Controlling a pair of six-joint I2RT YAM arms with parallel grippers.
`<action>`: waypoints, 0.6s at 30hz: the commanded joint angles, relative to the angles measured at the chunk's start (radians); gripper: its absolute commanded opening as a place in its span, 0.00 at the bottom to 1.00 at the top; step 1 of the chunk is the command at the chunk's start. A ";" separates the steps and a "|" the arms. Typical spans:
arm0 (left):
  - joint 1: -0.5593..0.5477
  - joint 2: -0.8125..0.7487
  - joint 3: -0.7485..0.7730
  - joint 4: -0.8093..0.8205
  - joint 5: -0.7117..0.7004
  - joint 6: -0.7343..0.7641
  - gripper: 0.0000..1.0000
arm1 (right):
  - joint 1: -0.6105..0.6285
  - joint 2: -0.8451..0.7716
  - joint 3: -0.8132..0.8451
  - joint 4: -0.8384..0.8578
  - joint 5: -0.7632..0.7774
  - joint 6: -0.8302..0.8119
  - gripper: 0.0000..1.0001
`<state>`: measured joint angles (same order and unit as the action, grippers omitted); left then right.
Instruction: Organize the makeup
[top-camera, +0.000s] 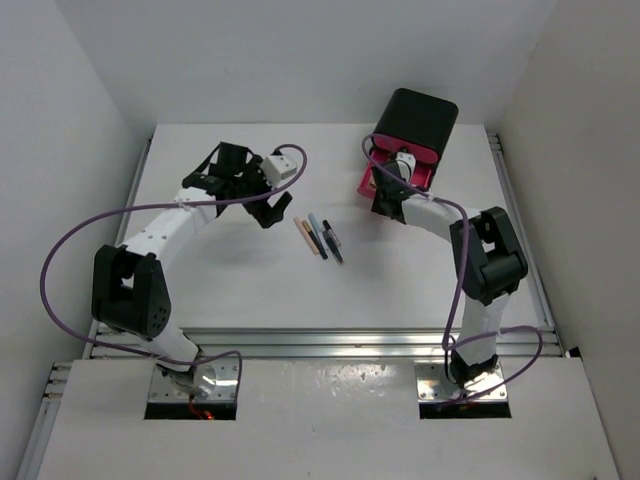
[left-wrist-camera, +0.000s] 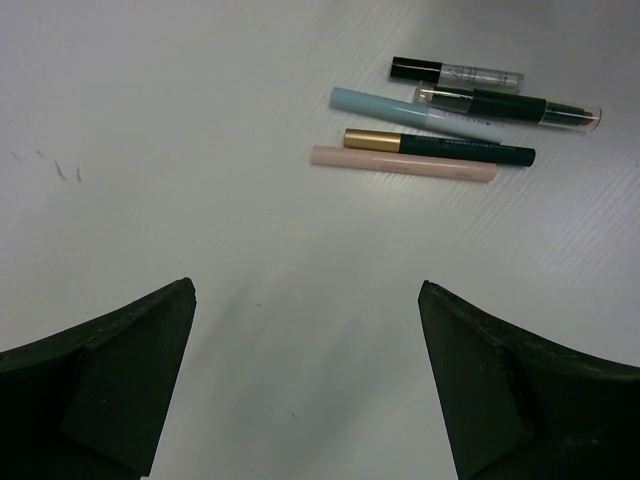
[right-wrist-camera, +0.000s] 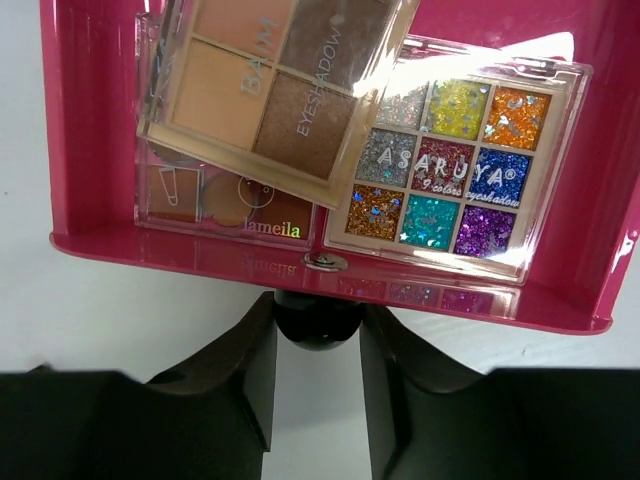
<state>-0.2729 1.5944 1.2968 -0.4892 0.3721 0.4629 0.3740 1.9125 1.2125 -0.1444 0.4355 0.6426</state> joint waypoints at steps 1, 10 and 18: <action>0.018 -0.056 -0.002 0.029 0.001 0.000 1.00 | -0.015 0.017 0.059 0.100 0.063 0.000 0.27; 0.037 -0.047 -0.011 0.029 0.001 0.000 1.00 | -0.038 0.010 0.116 0.190 0.137 -0.116 0.02; 0.037 -0.028 -0.011 0.029 0.001 0.010 1.00 | -0.084 0.077 0.214 0.201 0.106 -0.169 0.00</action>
<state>-0.2470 1.5837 1.2881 -0.4812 0.3687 0.4641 0.3183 1.9690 1.3327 -0.0608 0.4984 0.5217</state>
